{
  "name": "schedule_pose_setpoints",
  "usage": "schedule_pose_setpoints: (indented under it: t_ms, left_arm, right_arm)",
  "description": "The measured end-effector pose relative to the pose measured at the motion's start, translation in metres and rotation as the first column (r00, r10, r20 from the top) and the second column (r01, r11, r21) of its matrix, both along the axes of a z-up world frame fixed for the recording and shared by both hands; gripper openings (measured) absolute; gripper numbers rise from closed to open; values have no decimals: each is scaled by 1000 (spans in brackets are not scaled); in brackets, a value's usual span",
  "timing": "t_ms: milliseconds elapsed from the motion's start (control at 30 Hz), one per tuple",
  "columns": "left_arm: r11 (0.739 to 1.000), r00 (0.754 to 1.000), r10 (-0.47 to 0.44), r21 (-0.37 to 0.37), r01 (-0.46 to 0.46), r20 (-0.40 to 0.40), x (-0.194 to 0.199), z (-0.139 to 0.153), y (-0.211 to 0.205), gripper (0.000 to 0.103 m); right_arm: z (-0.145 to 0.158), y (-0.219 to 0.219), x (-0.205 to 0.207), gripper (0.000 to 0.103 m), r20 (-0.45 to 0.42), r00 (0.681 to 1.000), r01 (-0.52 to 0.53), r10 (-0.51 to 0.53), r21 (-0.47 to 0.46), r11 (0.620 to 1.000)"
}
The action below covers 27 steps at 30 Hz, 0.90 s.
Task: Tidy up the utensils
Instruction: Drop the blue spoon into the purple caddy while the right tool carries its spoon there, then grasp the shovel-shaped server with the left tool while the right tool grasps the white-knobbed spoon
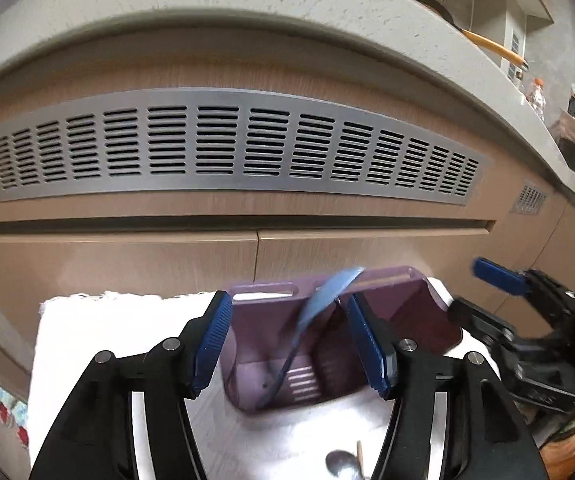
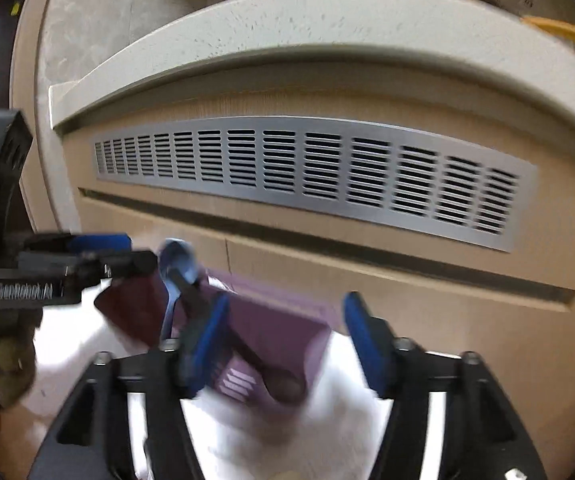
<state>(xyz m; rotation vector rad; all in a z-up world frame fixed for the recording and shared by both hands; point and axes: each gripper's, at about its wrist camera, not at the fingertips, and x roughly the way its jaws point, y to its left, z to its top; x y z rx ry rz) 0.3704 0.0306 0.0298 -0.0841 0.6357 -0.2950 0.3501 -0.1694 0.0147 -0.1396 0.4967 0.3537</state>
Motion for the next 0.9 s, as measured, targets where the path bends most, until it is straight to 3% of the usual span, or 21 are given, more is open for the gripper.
schedule_pose_setpoints:
  t_ms: [33,100,300,500,667,800,900]
  left_arm:
    - [1000,1000,3,6,-3,6,-5,1,1,63]
    - [1000,1000,3,18,-3,13,-17,3,4,66]
    - [994,996,-80,76,82,-32,-59,-15,-6,66]
    - [956,957,-239,131,262,-167,-105,-53,-35,66]
    - [932,922,-298,133,337,-247,-122,-73,-54,64]
    - [922,900,-320,124,368,-296,-119,-84,-64,46]
    - [922,896,-317,119,368,-311,-113,-89,-67,45]
  right_arm:
    - [-1,-3,-11,69,6,1000,10,-10,-21,1000]
    - [-3,-7,-27,84,3,1000,25,-25,-57,998]
    - [-21,-23,-77,101,-25,998,62,-65,-106,992]
    - [-49,-29,-116,101,-103,992,63,-75,-112,992]
    - [-64,-19,-132,101,-204,978,34,-51,-86,996]
    - [-72,-21,-143,101,-255,966,30,-46,-68,997]
    - [-77,-22,-154,101,-260,965,11,-29,-69,998]
